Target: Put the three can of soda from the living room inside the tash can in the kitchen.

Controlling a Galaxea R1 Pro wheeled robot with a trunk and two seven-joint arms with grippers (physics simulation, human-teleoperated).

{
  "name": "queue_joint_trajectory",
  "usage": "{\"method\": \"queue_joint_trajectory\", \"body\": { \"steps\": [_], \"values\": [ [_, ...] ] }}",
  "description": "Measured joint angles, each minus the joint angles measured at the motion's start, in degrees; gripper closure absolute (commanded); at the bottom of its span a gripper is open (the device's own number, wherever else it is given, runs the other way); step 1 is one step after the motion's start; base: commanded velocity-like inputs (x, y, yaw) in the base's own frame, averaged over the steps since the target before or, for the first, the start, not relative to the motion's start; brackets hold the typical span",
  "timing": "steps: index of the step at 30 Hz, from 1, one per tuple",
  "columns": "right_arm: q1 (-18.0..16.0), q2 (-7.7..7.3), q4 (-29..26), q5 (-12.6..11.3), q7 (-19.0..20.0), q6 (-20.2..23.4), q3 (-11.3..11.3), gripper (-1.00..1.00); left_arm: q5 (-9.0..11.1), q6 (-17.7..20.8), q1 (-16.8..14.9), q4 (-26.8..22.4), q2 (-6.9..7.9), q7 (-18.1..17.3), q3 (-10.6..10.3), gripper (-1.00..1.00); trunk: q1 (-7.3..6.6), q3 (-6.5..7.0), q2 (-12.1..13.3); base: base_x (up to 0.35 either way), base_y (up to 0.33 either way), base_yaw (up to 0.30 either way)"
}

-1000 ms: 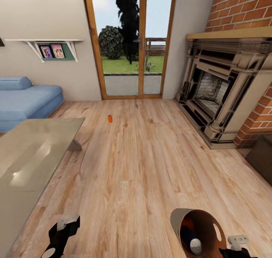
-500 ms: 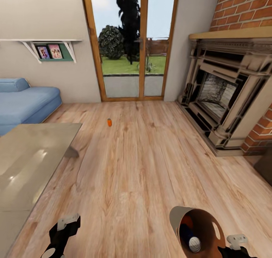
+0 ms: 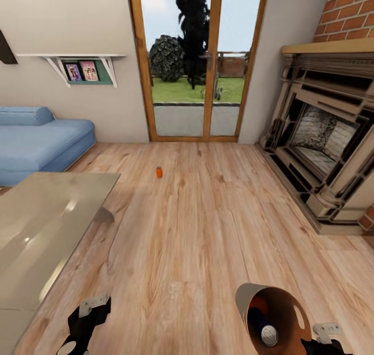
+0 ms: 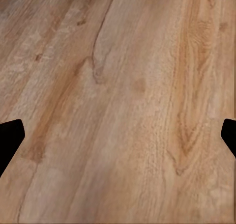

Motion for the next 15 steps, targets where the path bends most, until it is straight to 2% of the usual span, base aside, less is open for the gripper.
{"method": "queue_joint_trajectory", "body": {
  "steps": [15],
  "values": [
    [0.03,0.01,0.42,0.05,-0.23,-0.07,0.03,1.0,0.0,-0.01,0.0,0.0,-0.01,0.03,-0.2,-1.0,0.0,0.0,0.0,0.304,-0.171,0.003]
  ]
}}
